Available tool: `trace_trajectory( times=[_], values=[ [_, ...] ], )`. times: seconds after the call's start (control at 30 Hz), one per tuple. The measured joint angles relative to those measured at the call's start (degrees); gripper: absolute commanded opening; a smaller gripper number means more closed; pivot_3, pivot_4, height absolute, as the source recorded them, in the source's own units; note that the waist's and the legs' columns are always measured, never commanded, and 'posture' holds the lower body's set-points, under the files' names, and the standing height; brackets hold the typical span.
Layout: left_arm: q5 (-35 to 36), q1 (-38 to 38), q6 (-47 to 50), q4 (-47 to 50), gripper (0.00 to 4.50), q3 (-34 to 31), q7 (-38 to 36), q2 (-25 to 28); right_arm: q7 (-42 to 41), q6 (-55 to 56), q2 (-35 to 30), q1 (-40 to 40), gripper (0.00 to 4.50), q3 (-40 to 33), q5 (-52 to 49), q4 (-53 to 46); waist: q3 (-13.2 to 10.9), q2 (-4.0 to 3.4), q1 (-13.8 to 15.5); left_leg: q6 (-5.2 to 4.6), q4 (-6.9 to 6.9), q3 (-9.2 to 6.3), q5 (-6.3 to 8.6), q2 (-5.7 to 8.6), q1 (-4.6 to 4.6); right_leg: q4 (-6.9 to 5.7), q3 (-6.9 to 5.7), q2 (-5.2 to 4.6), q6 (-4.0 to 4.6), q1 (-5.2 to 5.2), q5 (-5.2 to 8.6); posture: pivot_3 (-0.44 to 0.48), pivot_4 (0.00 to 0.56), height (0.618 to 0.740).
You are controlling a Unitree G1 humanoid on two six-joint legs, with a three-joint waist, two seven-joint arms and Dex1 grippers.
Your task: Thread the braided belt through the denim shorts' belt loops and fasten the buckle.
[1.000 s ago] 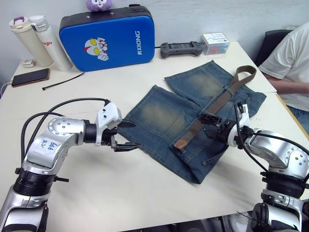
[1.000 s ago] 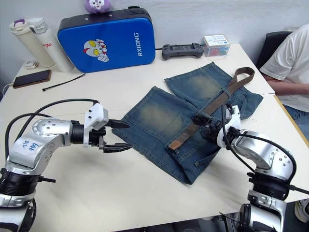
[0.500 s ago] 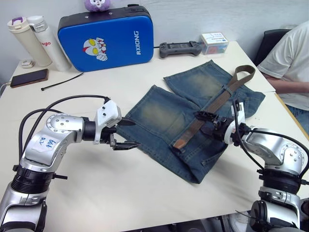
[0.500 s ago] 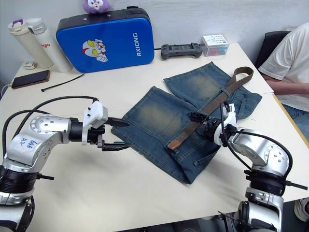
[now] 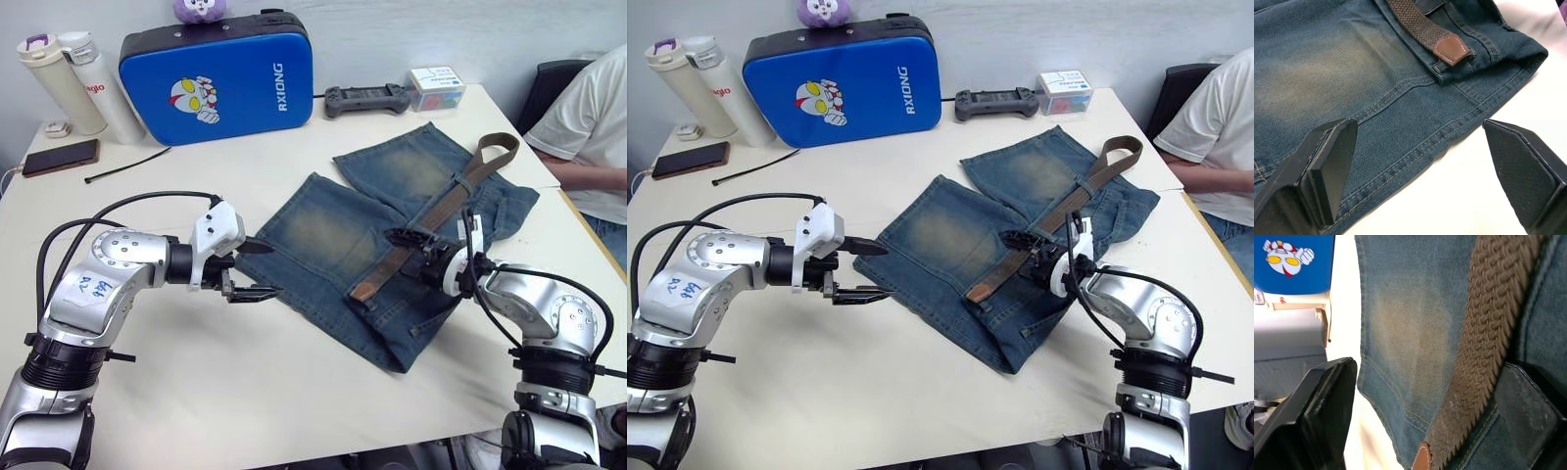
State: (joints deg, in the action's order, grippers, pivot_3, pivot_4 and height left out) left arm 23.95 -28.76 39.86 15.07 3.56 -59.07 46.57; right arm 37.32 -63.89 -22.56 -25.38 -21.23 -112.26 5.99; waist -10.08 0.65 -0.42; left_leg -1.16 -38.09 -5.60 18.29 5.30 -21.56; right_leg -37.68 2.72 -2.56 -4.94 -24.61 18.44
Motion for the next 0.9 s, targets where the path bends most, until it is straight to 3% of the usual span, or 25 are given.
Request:
trace_trajectory(
  times=[0.03, 0.07, 0.1, 0.2, 0.27, 0.5, 0.7, 0.9],
  values=[
    [-0.6, 0.0, -0.4, 0.0, 4.5, 0.4, -0.3, 0.8, -0.1, -0.1, 0.1, 0.6, 3.32, 0.5, 0.0, -0.2, 0.0, 0.0, 0.0, 0.0, 0.0, 0.0, 0.0, -0.01, 0.0, 0.01, 0.0, 0.0, 0.0, 0.0, 0.0, 0.0, 0.15, 0.74],
    [-1.2, 0.1, -0.9, 0.0, 4.5, 1.1, -0.6, 1.9, -0.3, -0.2, 0.1, 1.6, 2.68, 0.9, 0.0, -0.8, 0.0, 0.0, 0.0, 0.0, 0.02, 0.0, 0.0, -0.01, 0.0, 0.0, 0.0, 0.0, 0.0, -0.01, 0.0, 0.0, 0.15, 0.74],
    [-1.6, 0.3, -1.2, 0.0, 4.5, 1.2, -1.0, 2.5, -0.6, -0.2, 0.1, 2.7, 2.44, 1.3, 0.0, -1.4, 0.0, -0.02, 0.0, 0.0, 0.03, 0.0, 0.0, -0.01, 0.01, 0.0, 0.01, 0.0, 0.0, -0.01, 0.0, 0.0, 0.15, 0.74],
    [-1.7, 0.5, -1.3, 0.0, 4.5, 1.4, -1.2, 2.6, -0.8, 0.0, 0.2, 3.8, 0.75, 2.2, 0.1, -1.8, 0.0, -0.02, 0.0, 0.0, 0.02, 0.0, 0.0, -0.01, 0.0, 0.01, 0.01, 0.0, 0.0, -0.01, 0.0, 0.0, 0.15, 0.74],
    [-1.8, 0.4, -1.9, 0.0, 4.5, 1.8, -1.4, 2.6, -0.9, 0.6, 0.6, 4.0, 0.07, 2.8, 0.2, -2.2, 0.0, -0.02, 0.0, 0.0, 0.02, 0.0, 0.0, 0.0, 0.01, 0.0, 0.01, 0.0, 0.0, -0.01, 0.0, 0.0, 0.15, 0.74],
    [-2.0, 0.0, -2.9, -0.4, 4.5, 2.1, -1.8, 2.2, -2.8, 3.2, -0.2, 3.1, 0.07, 3.3, 0.2, -3.1, 0.0, -0.03, 0.0, 0.0, 0.02, 0.0, 0.0, 0.0, 0.0, 0.02, 0.01, 0.0, 0.0, -0.01, 0.0, 0.0, 0.15, 0.74],
    [-2.6, 0.0, -3.4, -1.5, 4.5, 2.3, -1.9, 2.2, -11.9, 4.7, -7.0, -1.2, 0.07, 2.8, 1.9, -6.3, 0.0, -0.02, 0.1, -0.01, 0.04, -0.02, 0.01, -0.03, 0.0, 0.06, 0.0, 0.02, 0.0, 0.0, 0.0, 0.0, 0.15, 0.74],
    [-3.0, 0.0, -3.7, -1.6, 4.5, 2.6, -2.3, 2.2, -16.4, 4.7, -8.5, 2.2, 0.07, 5.8, 4.5, -8.7, 0.0, -0.02, 0.2, -0.03, 0.04, -0.01, 0.02, -0.03, -0.02, 0.08, 0.01, 0.01, 0.0, 0.0, 0.0, 0.0, 0.15, 0.74]
  ],
)
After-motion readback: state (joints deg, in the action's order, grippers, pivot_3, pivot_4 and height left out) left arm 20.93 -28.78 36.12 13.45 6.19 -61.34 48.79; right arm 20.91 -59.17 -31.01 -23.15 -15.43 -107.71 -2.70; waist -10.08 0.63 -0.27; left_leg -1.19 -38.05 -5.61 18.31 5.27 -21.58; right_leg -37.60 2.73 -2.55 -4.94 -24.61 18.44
